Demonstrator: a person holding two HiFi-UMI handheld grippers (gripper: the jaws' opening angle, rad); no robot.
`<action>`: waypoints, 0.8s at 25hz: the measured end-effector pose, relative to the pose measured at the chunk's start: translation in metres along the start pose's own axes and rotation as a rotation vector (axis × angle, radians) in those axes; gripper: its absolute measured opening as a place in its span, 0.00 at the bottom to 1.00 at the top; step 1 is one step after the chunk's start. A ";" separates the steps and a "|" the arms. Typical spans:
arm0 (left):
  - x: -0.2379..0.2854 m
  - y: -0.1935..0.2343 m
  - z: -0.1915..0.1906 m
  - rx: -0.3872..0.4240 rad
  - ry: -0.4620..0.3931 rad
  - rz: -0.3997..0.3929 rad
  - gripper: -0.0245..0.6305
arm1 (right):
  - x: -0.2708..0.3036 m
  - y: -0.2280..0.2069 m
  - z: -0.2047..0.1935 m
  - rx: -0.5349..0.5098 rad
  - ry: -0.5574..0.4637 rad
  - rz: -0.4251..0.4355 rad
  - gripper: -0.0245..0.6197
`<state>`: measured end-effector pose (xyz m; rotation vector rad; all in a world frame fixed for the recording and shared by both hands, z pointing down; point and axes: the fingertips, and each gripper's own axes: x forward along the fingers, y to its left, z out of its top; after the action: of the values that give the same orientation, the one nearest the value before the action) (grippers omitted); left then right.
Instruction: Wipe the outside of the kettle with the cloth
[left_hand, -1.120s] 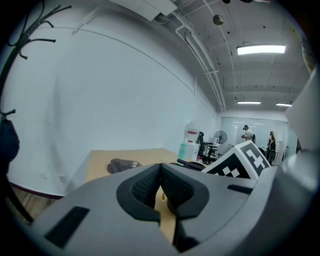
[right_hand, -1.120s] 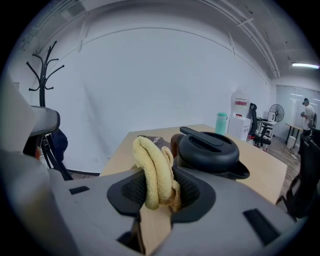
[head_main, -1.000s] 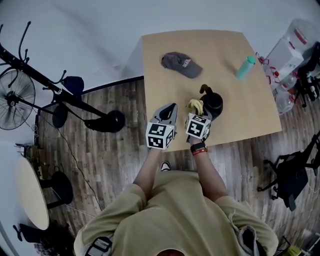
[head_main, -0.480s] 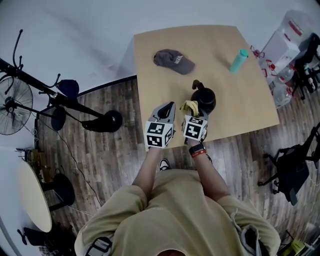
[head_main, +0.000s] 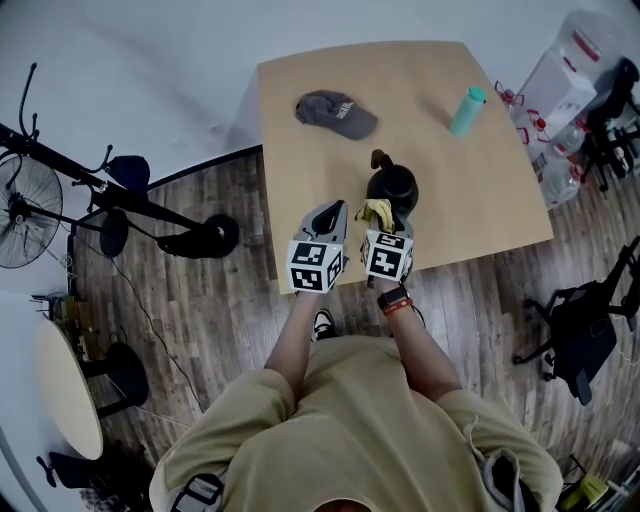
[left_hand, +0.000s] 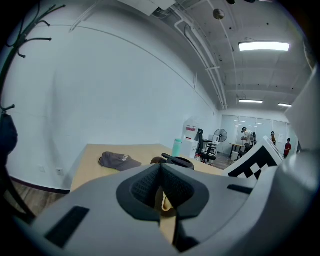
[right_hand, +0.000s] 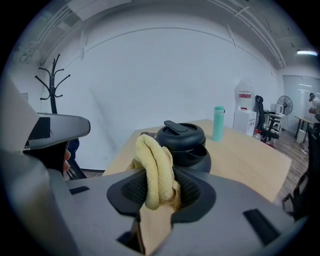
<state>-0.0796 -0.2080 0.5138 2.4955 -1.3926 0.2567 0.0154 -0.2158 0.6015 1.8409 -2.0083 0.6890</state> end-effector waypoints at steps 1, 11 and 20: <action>0.000 -0.004 -0.001 0.000 0.001 0.000 0.07 | -0.002 -0.003 -0.001 0.001 -0.001 0.002 0.24; 0.001 -0.027 -0.004 0.009 0.002 0.006 0.07 | -0.013 -0.024 -0.004 0.016 -0.004 0.012 0.24; 0.003 -0.040 -0.006 0.019 0.007 0.003 0.07 | -0.022 -0.042 -0.004 0.024 -0.012 -0.005 0.24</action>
<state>-0.0437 -0.1884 0.5141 2.5055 -1.3973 0.2804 0.0587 -0.1976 0.5983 1.8672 -2.0103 0.7056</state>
